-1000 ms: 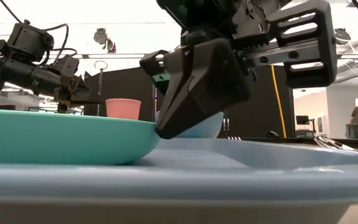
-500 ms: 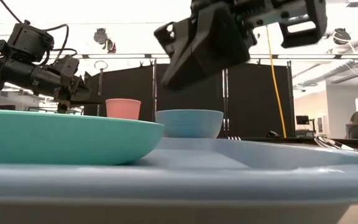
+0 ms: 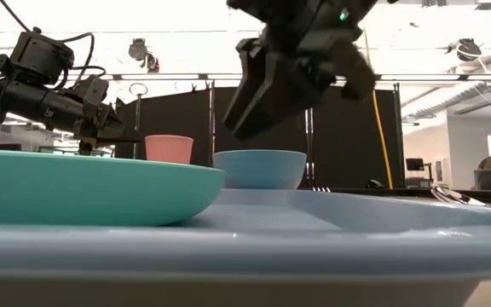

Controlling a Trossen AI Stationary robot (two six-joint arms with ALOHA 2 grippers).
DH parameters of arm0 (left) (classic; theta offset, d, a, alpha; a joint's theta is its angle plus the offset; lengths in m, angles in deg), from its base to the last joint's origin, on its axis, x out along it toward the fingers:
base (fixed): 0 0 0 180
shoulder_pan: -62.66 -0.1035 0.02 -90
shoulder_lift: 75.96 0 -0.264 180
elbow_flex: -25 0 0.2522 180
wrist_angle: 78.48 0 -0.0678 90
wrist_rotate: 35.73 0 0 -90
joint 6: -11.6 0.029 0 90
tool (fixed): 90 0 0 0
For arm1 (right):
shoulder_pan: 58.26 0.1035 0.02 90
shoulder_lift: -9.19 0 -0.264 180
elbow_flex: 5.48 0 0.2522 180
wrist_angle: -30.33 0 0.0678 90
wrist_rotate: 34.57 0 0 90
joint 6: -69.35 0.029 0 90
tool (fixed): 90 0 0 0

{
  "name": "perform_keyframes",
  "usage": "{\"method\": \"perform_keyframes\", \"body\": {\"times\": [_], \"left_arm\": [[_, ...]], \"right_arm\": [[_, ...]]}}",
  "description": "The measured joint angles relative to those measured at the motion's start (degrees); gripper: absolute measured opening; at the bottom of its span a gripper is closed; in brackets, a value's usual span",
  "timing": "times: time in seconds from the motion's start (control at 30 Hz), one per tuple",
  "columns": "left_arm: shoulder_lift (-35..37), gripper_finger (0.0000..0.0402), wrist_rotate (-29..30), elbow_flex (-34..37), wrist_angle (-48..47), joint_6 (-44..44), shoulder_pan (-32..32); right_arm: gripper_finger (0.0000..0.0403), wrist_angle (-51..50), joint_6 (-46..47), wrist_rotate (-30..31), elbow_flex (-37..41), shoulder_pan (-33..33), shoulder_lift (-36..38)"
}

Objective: Set up tray
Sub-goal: Put the blue bowl on top of the green plate on the blue tray

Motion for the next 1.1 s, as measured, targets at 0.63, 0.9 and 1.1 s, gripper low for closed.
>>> {"method": "perform_keyframes", "body": {"times": [0.63, 0.9, 1.1], "left_arm": [[0.0, 0.0042, 0.0, 0.0, 0.0, -0.2, 0.0], [0.0, 0.0042, 0.0, 0.0, 0.1, -0.2, 0.0], [0.0, 0.0042, 0.1, 0.0, 0.1, -0.2, 0.0]], "right_arm": [[0.0206, -5.1, 7.1, 8.9, 1.7, -7.3, 0.1], [0.0197, -2.3, 7.4, 8.7, 4.9, -10.4, 0.2], [0.0176, -0.4, 6.7, 8.5, 6.4, -11.3, 0.2]]}}
